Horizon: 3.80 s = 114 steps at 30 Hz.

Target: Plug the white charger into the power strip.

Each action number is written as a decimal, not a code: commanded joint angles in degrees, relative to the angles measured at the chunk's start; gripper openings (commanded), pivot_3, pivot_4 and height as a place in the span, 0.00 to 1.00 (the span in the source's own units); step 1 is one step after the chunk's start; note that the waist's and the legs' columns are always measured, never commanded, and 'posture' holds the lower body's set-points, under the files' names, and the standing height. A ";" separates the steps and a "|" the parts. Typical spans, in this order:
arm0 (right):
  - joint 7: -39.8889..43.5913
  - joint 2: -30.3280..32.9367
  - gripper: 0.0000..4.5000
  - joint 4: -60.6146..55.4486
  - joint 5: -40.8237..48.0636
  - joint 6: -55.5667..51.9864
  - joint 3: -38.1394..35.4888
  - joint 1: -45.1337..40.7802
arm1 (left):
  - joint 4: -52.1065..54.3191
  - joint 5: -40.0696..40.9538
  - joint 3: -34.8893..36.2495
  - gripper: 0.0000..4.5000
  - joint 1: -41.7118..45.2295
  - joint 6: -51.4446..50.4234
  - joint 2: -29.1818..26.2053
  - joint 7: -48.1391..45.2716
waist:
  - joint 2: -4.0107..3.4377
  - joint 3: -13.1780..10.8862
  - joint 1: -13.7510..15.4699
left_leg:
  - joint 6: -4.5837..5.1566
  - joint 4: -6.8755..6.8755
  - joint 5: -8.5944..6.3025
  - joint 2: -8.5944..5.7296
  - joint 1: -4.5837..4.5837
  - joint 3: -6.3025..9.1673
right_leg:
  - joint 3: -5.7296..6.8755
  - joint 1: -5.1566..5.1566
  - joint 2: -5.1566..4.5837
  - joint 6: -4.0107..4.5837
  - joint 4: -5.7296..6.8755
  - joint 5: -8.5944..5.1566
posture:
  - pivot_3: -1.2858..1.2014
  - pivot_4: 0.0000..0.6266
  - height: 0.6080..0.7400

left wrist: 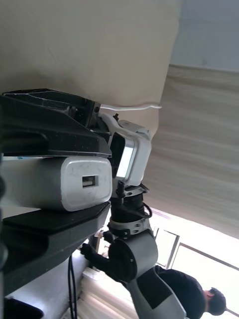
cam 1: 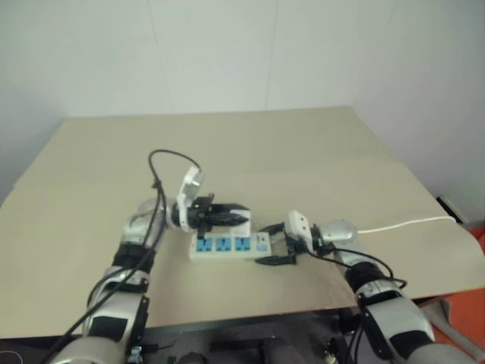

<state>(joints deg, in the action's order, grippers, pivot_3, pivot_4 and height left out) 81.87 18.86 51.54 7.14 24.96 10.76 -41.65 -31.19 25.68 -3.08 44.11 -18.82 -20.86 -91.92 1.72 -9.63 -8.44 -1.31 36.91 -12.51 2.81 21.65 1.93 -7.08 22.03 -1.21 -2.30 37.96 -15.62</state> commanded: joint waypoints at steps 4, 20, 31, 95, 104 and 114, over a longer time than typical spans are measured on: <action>-0.60 -0.78 0.76 0.61 -3.85 -0.54 2.96 2.44 | -2.73 -1.28 -0.27 0.23 -0.58 3.36 1.50 -0.02 | 0.00 0.00 -0.14 | 0.00 0.00 0.00 0.00 -0.01 0.00 | 0.00 0.00 0.00 -0.14 0.00 -0.08 | 0.52 0.24 1.00; -1.35 -0.77 0.76 1.08 -4.83 -0.63 3.24 2.59 | -6.68 -4.58 -1.31 0.23 -0.59 7.81 1.67 -0.32 | 0.01 0.06 -0.24 | 0.00 -0.01 0.00 0.00 -0.04 0.00 | -0.02 -0.02 0.00 -0.31 0.00 -0.18 | 0.52 0.24 1.00; -1.36 -0.60 0.76 0.78 -5.06 -0.72 3.39 3.08 | -10.26 -5.96 -1.15 0.23 1.49 10.67 2.14 -0.04 | 0.00 0.08 -0.26 | 0.00 -0.02 0.00 -0.01 -0.08 0.00 | -0.02 -0.06 0.01 -0.37 -0.01 -0.22 | 0.52 0.24 1.00; -1.41 -0.49 0.76 -1.06 -5.55 0.06 3.92 5.05 | -6.17 -6.53 -1.81 0.99 -12.62 26.71 -1.01 6.46 | -0.18 1.04 -0.17 | -0.01 -1.00 -0.02 0.01 -1.46 -0.05 | -0.08 -1.71 -0.01 -0.27 -0.96 -0.43 | 0.52 0.24 1.00; -2.70 -0.68 0.92 -2.06 -4.63 -2.72 2.70 4.21 | 8.71 1.92 6.70 1.00 -14.08 14.58 -8.03 9.36 | 0.11 0.77 -0.21 | -0.01 -1.00 -0.02 0.05 -1.36 -0.02 | -0.06 -1.32 -0.02 -0.27 -0.95 -0.43 | 0.52 0.24 1.00; 1.04 7.51 0.99 -17.42 1.94 -8.23 -2.07 8.72 | 21.81 8.37 19.17 1.00 -26.55 8.12 -20.17 11.12 | 0.02 0.53 1.58 | -0.01 -1.03 -0.02 -0.01 -0.30 -0.08 | 0.04 -0.28 -0.25 -0.23 -0.98 -0.40 | 0.52 0.24 1.00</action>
<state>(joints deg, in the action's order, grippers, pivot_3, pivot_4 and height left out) 81.28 23.86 37.69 7.27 18.32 10.43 -33.94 -12.57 32.16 13.36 18.94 -10.03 -39.37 -80.60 1.74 -9.10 -6.86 -1.33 35.88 -12.53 2.78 21.60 1.83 -7.04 22.00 -1.52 -2.45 36.98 -15.98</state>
